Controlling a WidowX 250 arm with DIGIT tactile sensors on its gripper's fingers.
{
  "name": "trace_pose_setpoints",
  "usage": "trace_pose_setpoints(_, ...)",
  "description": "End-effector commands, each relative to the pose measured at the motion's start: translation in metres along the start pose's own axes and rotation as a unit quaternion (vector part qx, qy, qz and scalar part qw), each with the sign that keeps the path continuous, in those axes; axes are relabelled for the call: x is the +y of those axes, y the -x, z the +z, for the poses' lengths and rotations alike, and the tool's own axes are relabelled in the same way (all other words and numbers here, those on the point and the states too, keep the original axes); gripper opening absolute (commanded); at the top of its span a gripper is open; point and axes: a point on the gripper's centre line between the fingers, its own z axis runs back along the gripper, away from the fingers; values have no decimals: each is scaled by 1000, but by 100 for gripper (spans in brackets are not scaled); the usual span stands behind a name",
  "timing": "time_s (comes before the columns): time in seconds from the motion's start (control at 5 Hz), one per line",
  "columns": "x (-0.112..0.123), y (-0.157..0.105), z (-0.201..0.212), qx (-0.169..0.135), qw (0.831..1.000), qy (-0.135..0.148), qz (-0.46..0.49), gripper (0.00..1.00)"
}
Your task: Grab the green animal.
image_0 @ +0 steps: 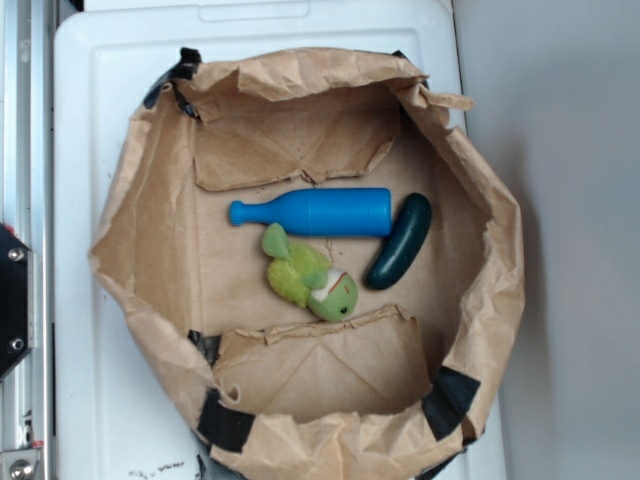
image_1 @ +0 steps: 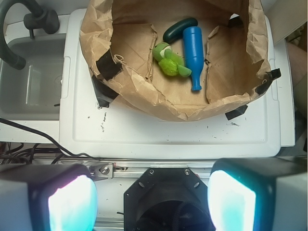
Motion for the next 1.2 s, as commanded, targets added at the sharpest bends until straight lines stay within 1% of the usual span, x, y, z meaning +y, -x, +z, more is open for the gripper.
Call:
trace_pose_setpoints(0.0, 0, 0, 0, 0, 1000, 0, 0, 100)
trace_pose_setpoints(0.2, -4, -38, -11, 10, 1000, 19, -17, 100)
trace_pose_setpoints(0.4, 1, -65, -29, 12, 999, 16, -38, 100)
trace_pose_setpoints(0.6, 11, -94, -57, 32, 996, 15, -84, 100)
trace_pose_setpoints(0.8, 18, -137, -78, 47, 993, 3, -106, 100)
trace_pose_setpoints(1.0, 18, -137, -78, 47, 993, 3, -106, 100)
